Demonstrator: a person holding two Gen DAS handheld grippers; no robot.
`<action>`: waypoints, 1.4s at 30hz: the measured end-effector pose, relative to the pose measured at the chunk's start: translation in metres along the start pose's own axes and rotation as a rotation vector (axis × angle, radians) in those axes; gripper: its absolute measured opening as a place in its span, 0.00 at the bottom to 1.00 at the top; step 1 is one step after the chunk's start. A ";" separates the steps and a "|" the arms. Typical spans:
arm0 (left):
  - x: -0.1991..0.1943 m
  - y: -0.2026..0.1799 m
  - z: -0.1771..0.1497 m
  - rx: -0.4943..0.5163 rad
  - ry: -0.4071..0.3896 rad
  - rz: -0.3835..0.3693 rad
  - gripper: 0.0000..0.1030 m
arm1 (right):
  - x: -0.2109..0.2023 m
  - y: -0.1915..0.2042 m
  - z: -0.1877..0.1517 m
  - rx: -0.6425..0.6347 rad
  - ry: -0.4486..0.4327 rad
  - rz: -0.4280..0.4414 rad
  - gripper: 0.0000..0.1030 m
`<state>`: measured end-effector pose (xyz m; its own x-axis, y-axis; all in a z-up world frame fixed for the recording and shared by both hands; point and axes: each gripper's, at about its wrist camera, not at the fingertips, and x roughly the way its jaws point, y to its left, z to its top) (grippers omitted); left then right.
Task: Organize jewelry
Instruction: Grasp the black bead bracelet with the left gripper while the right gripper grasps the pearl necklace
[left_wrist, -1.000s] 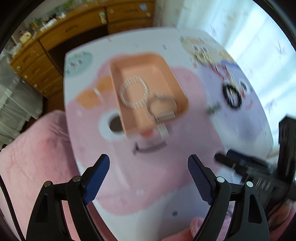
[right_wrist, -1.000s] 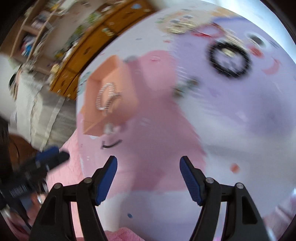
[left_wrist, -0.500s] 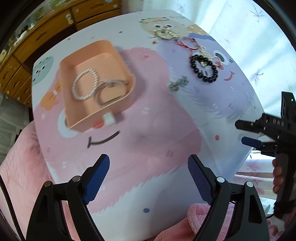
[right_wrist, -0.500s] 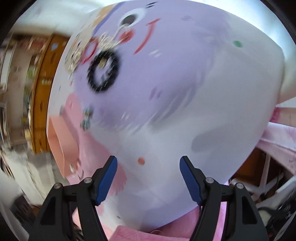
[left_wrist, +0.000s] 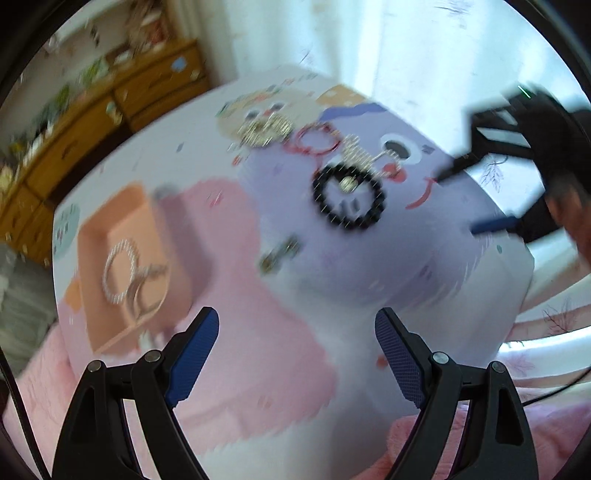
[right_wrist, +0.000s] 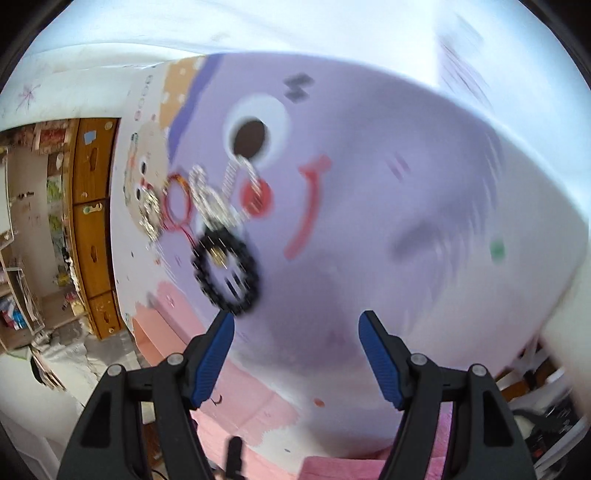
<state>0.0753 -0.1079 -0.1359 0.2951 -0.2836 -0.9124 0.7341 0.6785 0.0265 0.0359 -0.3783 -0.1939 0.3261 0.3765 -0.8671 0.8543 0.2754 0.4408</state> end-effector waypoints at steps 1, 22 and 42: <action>0.002 -0.007 0.003 0.014 -0.016 0.005 0.83 | -0.002 0.010 0.015 -0.033 0.005 -0.013 0.68; 0.098 -0.077 0.065 0.081 -0.131 0.064 0.48 | 0.078 0.143 0.071 -0.850 0.143 -0.368 0.51; 0.128 -0.059 0.080 0.015 -0.033 -0.123 0.12 | 0.118 0.170 0.025 -1.087 0.154 -0.607 0.09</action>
<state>0.1188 -0.2378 -0.2219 0.2223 -0.3861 -0.8953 0.7748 0.6273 -0.0782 0.2297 -0.3097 -0.2268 -0.1154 0.0129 -0.9932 0.0504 0.9987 0.0071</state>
